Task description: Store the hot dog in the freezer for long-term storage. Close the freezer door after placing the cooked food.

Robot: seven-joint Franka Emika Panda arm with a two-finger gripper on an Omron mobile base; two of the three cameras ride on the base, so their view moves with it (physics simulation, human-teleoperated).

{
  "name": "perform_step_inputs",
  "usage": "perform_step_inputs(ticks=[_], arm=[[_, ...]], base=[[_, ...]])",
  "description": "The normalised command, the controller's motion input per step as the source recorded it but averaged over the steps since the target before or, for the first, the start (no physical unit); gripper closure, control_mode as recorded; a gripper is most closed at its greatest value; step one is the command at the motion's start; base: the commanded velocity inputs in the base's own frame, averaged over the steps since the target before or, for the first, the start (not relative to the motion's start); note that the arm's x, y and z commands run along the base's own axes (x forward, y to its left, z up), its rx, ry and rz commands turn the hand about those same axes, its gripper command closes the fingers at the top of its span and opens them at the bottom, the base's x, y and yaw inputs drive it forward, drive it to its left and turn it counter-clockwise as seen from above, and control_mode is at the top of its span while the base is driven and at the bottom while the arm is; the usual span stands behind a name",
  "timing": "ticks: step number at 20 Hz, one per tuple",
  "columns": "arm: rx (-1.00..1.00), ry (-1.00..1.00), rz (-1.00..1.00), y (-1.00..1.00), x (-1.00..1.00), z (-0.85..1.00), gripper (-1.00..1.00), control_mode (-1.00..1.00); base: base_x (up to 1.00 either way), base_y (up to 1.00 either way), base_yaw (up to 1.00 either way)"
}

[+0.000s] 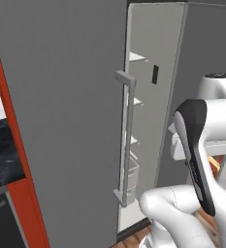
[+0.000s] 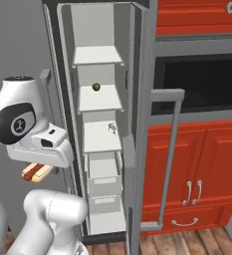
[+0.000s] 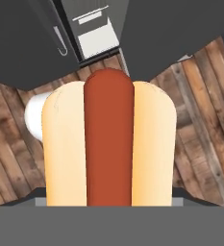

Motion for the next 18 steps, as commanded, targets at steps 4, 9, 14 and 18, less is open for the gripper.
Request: perform_step_inputs(ticks=[4, 9, 14, 18], arm=[[0.00, 0.00, 0.00, 0.00, 0.00, 0.00, 1.00, 1.00], [0.00, 0.00, 0.00, 0.00, 0.00, 0.00, 1.00, 1.00], [0.00, 0.00, 0.00, 0.00, 0.00, 0.00, 1.00, 1.00], [0.00, 0.00, 0.00, 0.00, 0.00, 0.00, 1.00, 1.00]], base=[[0.35, -0.25, 0.14], [0.42, -0.26, 0.16], [0.39, -0.26, 0.15], [0.33, -0.32, 0.16]])
